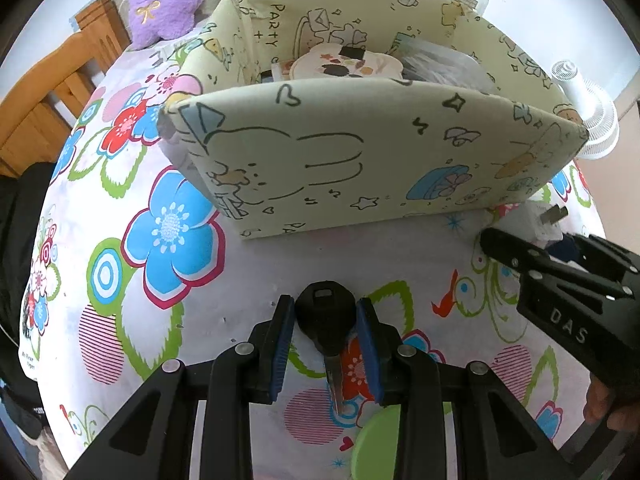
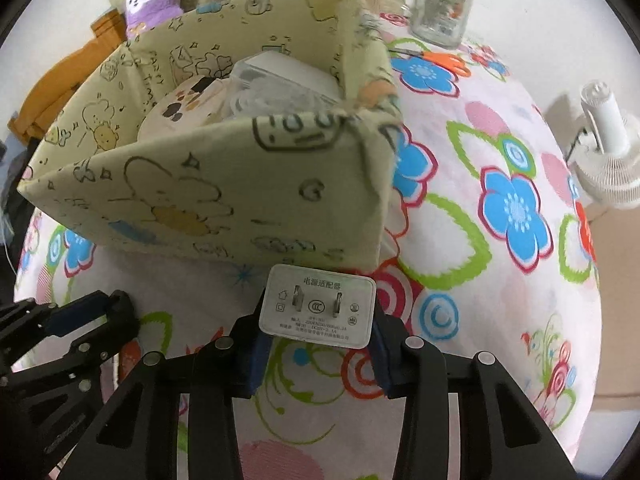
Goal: Organize rigid objects
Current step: 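Lift the key fob with the left tool while the right lifts the adapter, then carry the key fob and white adapter over the fabric box with both tools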
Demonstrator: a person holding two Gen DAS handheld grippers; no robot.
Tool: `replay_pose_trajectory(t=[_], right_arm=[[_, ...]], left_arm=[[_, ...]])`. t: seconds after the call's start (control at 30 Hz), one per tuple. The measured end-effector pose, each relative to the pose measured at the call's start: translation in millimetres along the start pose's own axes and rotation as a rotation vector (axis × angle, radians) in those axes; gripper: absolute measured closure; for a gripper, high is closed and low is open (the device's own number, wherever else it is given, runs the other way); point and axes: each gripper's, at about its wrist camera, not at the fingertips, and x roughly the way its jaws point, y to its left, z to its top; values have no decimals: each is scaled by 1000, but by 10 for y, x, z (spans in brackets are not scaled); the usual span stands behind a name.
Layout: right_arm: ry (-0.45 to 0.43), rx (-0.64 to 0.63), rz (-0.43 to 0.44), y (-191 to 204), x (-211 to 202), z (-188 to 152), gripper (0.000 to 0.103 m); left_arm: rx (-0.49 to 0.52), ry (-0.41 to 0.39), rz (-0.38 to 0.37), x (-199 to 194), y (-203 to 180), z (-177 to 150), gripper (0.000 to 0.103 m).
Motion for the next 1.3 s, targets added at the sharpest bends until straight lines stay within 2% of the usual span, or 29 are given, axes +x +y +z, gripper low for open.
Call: replay_pose_trajectory(t=[0.23,0.37,0.93,1.17,1.3], right_arm=[[11,21,3,-9,-64,-144,58],[22,40,5,22,-133,-256,58],[-14,47,0,516,-689,-700,58],[-49,65,-19,607,-946,-748,58],[-52,69,-31,562,-996,-674,58]], left_arm=[[35,-1,-12,-85,-172,-54,71],[59,7,21,-105,-220,-93,71],[130,-47,-18,-515,-292,-281,71],[165,-79,-28,-679,-276,-315,71],[166,-83,-57,-811,-276,-320,71]])
